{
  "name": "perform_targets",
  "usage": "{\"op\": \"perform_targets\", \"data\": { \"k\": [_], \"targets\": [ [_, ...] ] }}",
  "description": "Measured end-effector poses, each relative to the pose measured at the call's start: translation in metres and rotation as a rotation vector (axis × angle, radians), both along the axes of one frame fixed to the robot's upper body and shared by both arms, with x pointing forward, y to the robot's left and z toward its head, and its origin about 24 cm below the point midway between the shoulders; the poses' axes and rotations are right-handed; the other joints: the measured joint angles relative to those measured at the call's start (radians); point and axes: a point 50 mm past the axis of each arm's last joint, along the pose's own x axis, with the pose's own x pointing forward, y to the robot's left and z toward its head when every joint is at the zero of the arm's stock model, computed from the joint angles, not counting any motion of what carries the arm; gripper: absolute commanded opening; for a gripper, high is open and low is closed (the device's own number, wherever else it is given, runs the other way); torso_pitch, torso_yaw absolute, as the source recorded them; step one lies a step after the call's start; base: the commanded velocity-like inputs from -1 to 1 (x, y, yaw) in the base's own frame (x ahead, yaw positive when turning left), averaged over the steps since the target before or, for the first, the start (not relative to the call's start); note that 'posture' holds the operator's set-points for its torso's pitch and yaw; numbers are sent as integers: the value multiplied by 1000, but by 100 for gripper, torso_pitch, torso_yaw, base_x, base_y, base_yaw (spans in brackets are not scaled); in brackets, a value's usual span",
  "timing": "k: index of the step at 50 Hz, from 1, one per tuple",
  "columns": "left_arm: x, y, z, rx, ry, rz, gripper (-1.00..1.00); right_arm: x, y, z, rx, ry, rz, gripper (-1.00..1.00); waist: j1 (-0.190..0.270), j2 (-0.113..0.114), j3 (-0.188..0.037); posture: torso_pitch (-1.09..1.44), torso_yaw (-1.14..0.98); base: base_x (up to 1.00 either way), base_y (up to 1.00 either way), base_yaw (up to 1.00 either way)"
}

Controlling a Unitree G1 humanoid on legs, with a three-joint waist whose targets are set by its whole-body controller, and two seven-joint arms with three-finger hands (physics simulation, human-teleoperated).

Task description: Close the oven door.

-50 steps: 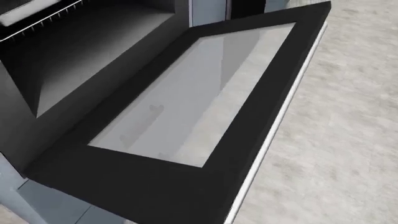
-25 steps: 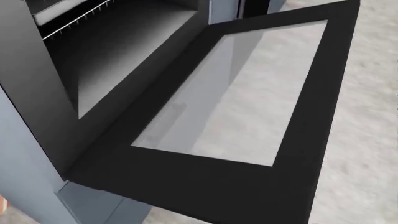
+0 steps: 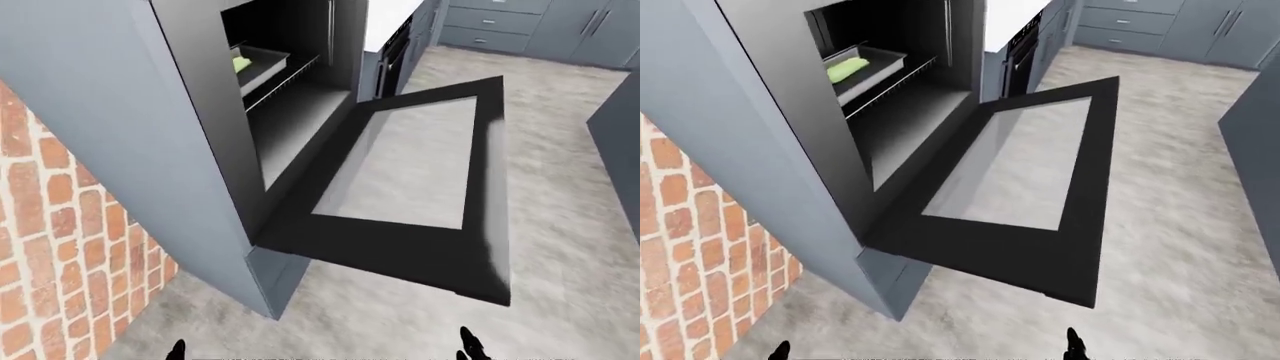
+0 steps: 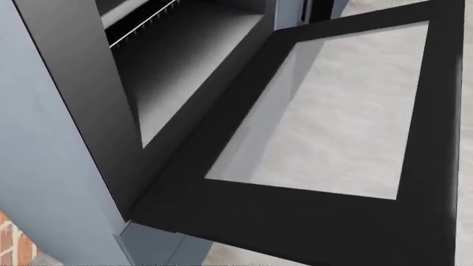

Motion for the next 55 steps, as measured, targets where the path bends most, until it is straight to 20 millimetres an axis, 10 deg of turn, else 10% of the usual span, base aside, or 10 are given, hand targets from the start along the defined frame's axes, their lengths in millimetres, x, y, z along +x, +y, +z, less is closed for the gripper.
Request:
{"op": "perform_targets", "data": {
  "k": [4,10,16,21,29,46,55],
  "targets": [
    [-2,-1,-1,-6,12,-1,100,2,-1,1,-7,-12,-7,100,-2,-63,-3,0,0,0,33,0],
    [-4,-11,-6,-38,30,-22,100,0,-5,2,-16,-8,-21,100,-14,-44,-19,0,0,0,30,0],
    [0,-4,-1,-11,4,-11,100,4,-6,4,-22,-22,-16,100,-1,90,-9,0,0,0,14,0],
    [0,4,1,11,-3,10,100,3,9,-2,24,-1,21,100,22,81,-4,0,0,0,4,0],
    [-3,-1,-1,-4,12,-2,100,5,-3,3,-20,-20,-20,100,13,-38,15,0,0,0,0,0],
    [4,-7,1,-19,-37,-66,100,8,-4,2,-40,0,-49,100,7,5,-26,0,0,0,0,0],
    [7,-9,3,-43,-79,-88,100,13,-8,6,-42,-36,-94,100,7,1,-8,7,0,0,0,0]
  ]
}}
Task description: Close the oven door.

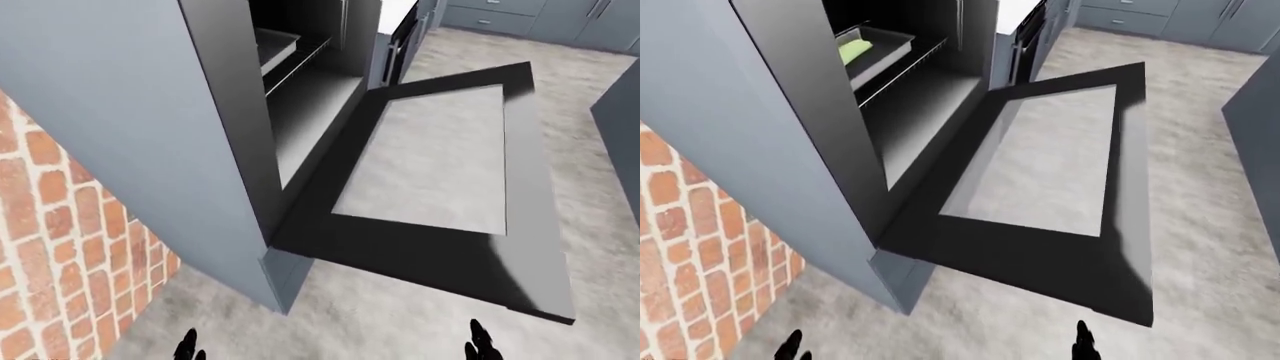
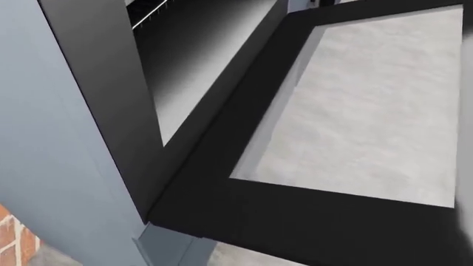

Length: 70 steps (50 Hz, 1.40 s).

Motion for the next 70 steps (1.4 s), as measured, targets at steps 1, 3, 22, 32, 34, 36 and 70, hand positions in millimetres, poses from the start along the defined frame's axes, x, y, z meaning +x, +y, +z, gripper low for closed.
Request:
{"op": "perform_targets", "data": {
  "k": [1,3,22,32,34,36,70],
  "targets": [
    [1,0,0,2,-5,-1,100,0,0,0,-1,-8,2,100,0,0,6,8,0,0,0,0],
    [2,1,1,1,-10,1,100,1,0,1,6,-25,-7,100,-1,0,20,10,0,0,0,0],
    [4,0,1,-10,-17,8,100,12,-5,8,40,-110,-44,100,-7,0,156,29,0,0,0,0],
    [5,-1,1,-36,-29,10,100,27,-11,18,92,-225,-85,100,-11,-2,190,30,0,0,0,0],
    [5,-1,2,-35,-30,10,100,31,-12,20,99,-240,-98,100,-11,-2,192,30,0,0,0,0],
    [6,-1,2,-34,-31,10,100,34,-15,23,109,-260,-117,100,-12,-2,193,30,0,0,0,0],
    [5,-2,1,-42,-26,14,100,100,-30,67,270,-553,-124,100,-14,-7,192,30,0,0,0,0]
  ]
}}
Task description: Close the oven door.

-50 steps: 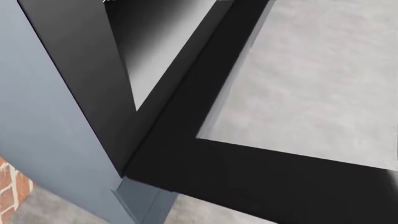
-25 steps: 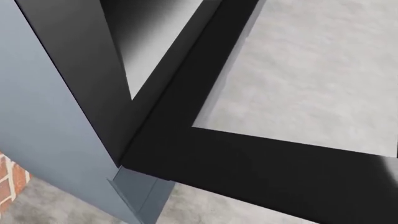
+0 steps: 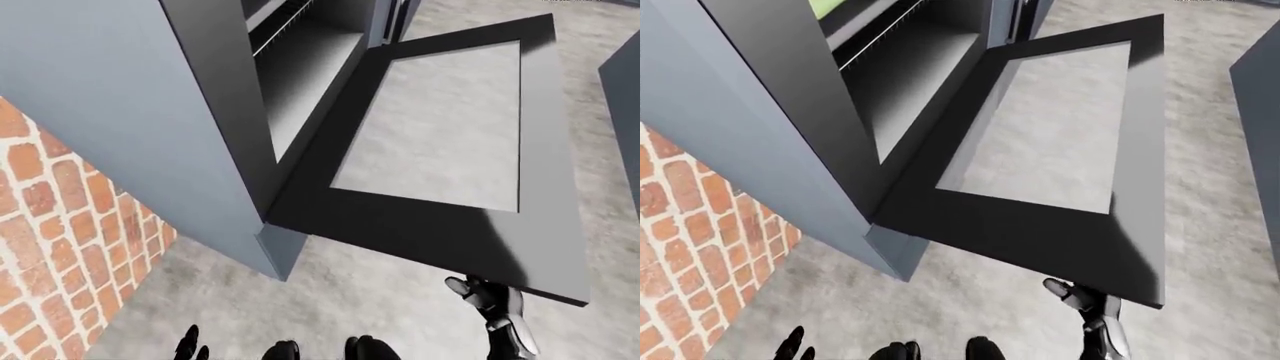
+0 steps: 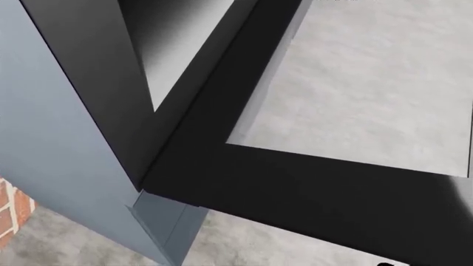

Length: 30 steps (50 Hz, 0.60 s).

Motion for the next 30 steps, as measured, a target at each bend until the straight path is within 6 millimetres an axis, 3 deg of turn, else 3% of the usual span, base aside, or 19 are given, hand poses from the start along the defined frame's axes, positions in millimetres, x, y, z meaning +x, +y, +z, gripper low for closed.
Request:
{"op": "perform_targets", "data": {
  "k": [17,30],
  "targets": [
    [0,0,0,-1,0,-1,100,39,7,27,-37,-53,91,100,2,2,-3,30,0,0,0,0],
    [0,-1,0,-1,2,-4,100,82,25,68,-45,-138,196,100,7,2,-7,30,0,0,0,0]
  ]
}}
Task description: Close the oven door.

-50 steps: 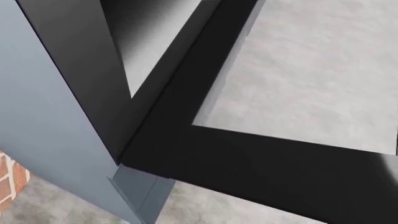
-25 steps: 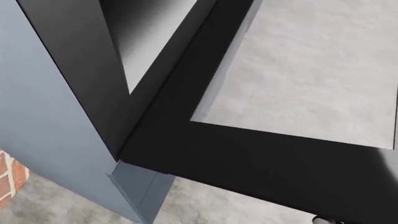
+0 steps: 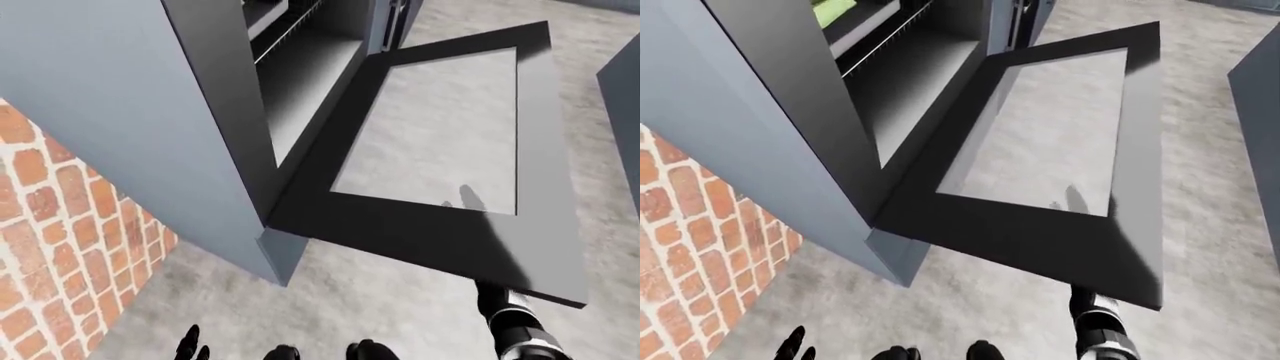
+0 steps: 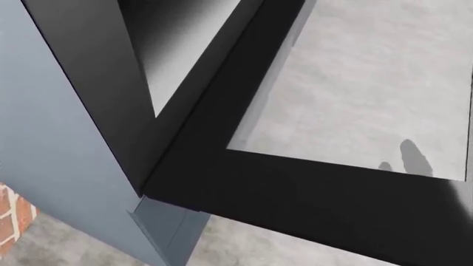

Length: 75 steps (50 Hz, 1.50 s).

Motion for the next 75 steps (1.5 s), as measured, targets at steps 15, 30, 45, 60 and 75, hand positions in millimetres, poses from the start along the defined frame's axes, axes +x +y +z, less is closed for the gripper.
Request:
{"op": "perform_targets", "data": {
  "k": [15,30,45,60,75],
  "targets": [
    [-1,0,0,0,1,1,100,35,27,26,-54,9,111,100,-7,5,4,30,0,0,0,0],
    [-1,-2,-1,-6,4,-3,100,73,58,75,-101,-55,199,100,-5,6,-1,30,0,0,0,0],
    [1,-2,0,-9,-2,-8,100,109,115,136,-219,-106,321,100,-10,14,3,30,0,0,0,0],
    [-1,-2,-1,-14,0,-4,100,120,180,189,-362,-148,472,100,-12,21,11,30,0,0,0,0],
    [3,-4,0,-21,-7,-10,100,109,252,223,-522,-191,684,100,-11,24,19,30,0,0,0,0]
  ]
}}
